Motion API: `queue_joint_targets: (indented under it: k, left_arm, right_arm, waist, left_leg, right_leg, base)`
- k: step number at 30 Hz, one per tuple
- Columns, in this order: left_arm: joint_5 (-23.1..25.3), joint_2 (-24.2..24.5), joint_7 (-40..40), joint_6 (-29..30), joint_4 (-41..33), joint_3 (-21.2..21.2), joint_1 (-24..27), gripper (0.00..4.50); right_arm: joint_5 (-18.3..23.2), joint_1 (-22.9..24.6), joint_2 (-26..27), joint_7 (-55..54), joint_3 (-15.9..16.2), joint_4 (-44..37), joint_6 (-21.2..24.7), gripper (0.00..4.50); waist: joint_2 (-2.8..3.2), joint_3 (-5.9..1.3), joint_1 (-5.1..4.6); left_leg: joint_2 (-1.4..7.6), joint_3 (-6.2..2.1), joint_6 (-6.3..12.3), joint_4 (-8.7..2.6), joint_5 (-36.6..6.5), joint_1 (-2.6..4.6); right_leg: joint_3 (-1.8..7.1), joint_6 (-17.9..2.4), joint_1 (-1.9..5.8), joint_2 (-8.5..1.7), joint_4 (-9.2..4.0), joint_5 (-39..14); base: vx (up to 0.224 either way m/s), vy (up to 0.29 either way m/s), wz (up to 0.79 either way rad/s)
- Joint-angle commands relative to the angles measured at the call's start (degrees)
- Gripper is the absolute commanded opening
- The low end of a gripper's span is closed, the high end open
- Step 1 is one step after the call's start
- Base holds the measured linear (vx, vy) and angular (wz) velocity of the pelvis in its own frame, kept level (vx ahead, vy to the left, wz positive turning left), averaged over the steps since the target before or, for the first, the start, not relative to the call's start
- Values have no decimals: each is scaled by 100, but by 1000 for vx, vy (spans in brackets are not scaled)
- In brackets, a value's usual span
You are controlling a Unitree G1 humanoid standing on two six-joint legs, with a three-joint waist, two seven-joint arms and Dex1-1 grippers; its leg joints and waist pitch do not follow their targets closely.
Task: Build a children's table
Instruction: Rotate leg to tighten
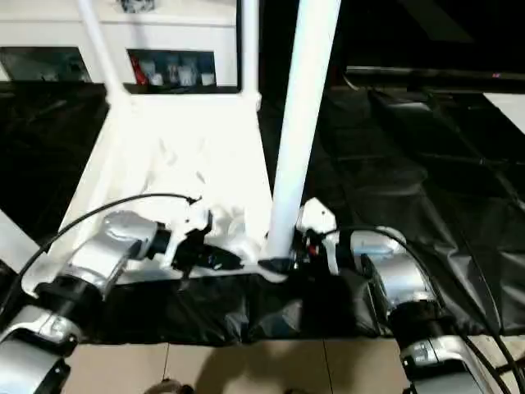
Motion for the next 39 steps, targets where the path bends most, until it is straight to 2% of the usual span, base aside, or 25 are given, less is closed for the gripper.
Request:
queue_joint_targets:
  k: [1,2,6,9,10,11,12,14,16,17,18,21,22,24,25,27,31,33,39]
  left_arm:
    - [-258,-156,-122,-25,-311,-87,-58,0]
    - [-252,-165,-97,-32,-302,-75,-65,0]
    - [-161,-264,230,-127,-144,11,-133,0]
    - [57,-501,1090,-230,254,183,-357,0]
    - [80,-524,1177,-240,292,197,-380,0]
    - [152,-603,1482,-250,410,239,-455,0]
    - [170,-624,1560,-248,438,250,-473,0]
    - [286,-812,2117,-196,593,294,-594,0]
    - [377,-1017,2611,-158,693,316,-681,0]
    - [385,-1037,2658,-155,701,318,-689,0]
    - [399,-1101,2772,-139,724,327,-708,0]
    - [500,-1315,3152,-174,861,321,-782,0]
    - [535,-1387,3250,-199,903,291,-804,0]
    - [552,-1455,3296,-235,912,268,-809,0]
    - [550,-1480,3277,-255,908,256,-806,0]
    - [530,-1479,3182,-318,895,241,-796,0]
    - [452,-1301,2777,-487,806,215,-707,0]
    - [370,-1196,2480,-510,744,207,-642,0]
    - [153,-818,1593,-445,470,131,-447,0]
  right_arm:
    - [26,71,49,264,257,-130,81,265]
    - [22,76,50,282,259,-143,107,263]
    - [13,70,113,169,219,-134,155,262]
    - [32,-36,463,-542,-37,123,29,261]
    - [36,-47,507,-623,-67,151,17,261]
    - [17,-101,658,-959,-158,269,34,261]
    - [6,-117,697,-1054,-178,303,49,261]
    - [-205,-304,1043,-2030,-315,744,25,261]
    - [-294,-466,1357,-2782,-439,1120,70,261]
    - [-299,-480,1386,-2846,-450,1152,81,261]
    - [-317,-511,1470,-3001,-470,1212,109,261]
    - [-549,-686,1752,-3772,-514,1515,202,261]
    - [-595,-770,1859,-4026,-561,1658,204,261]
    - [-567,-848,1957,-4095,-630,1771,96,261]
    - [-499,-878,1997,-4019,-681,1794,55,317]
    - [-367,-920,2010,-3870,-782,1764,51,331]
    - [-422,-861,1737,-3389,-608,1567,-71,380]
    - [-488,-799,1547,-3045,-491,1477,-167,387]
    - [-250,-494,996,-1688,-333,906,-260,387]
  waist:
    - [-44,-379,-20]
    - [-72,-377,-22]
    - [-58,-378,-19]
    - [-65,-365,-29]
    - [-68,-363,-44]
    - [-84,-362,-69]
    - [-79,-356,-79]
    - [-83,-358,-147]
    - [-88,-366,-227]
    - [-81,-363,-269]
    - [-84,-365,-268]
    - [-78,-375,-325]
    - [-74,-372,-332]
    - [-66,-390,-327]
    - [-67,-397,-323]
    - [-58,-398,-312]
    - [-65,-392,-303]
    - [-62,-392,-302]
    - [-55,-382,-237]
  left_leg:
    - [144,-39,241,-417,-1608,116]
    - [139,-34,243,-413,-1602,115]
    - [139,-41,228,-411,-1588,118]
    - [132,-40,212,-415,-1636,117]
    - [118,-48,143,-412,-1741,139]
    - [106,-62,113,-422,-1734,112]
    - [104,-66,93,-426,-1743,112]
    - [87,-87,45,-435,-1785,89]
    - [71,-92,5,-423,-1815,102]
    - [68,-86,15,-417,-1790,92]
    - [66,-89,34,-414,-1798,99]
    - [64,-91,102,-419,-1679,59]
    - [61,-77,105,-411,-1702,74]
    - [70,-80,115,-403,-1676,84]
    - [73,-73,156,-400,-1623,78]
    - [80,-67,221,-399,-1547,75]
    - [77,-58,279,-392,-1580,80]
    - [77,-54,287,-388,-1601,79]
    - [109,-49,365,-394,-1590,96]
  right_leg:
    - [151,-1279,268,-219,-381,-1627]
    - [151,-1265,269,-219,-388,-1657]
    - [152,-1229,264,-226,-392,-1734]
    - [155,-1185,252,-226,-413,-1850]
    - [153,-1128,233,-238,-444,-2067]
    - [146,-1050,259,-245,-454,-2211]
    - [144,-1018,251,-242,-458,-2276]
    - [128,-935,260,-243,-473,-2453]
    - [119,-888,248,-241,-496,-2576]
    - [125,-902,237,-233,-495,-2546]
    - [119,-896,241,-235,-509,-2561]
    - [113,-961,267,-212,-472,-2288]
    - [120,-962,241,-211,-484,-2301]
    - [126,-1018,254,-223,-471,-2166]
    - [130,-1076,264,-214,-447,-1945]
    - [132,-1165,275,-207,-423,-1669]
    - [127,-1217,288,-215,-430,-1672]
    - [130,-1220,290,-215,-430,-1682]
    - [136,-1309,286,-213,-409,-1592]
  base:
    - [0,0,0]
    - [0,0,0]
    - [0,0,0]
    - [0,0,0]
    - [0,0,0]
    - [0,0,0]
    - [0,0,0]
    - [0,0,0]
    - [0,0,0]
    - [0,0,0]
    - [0,0,0]
    - [0,0,0]
    - [0,0,0]
    - [0,0,0]
    - [0,0,0]
    - [0,0,0]
    - [0,0,0]
    - [0,0,0]
    - [0,0,0]
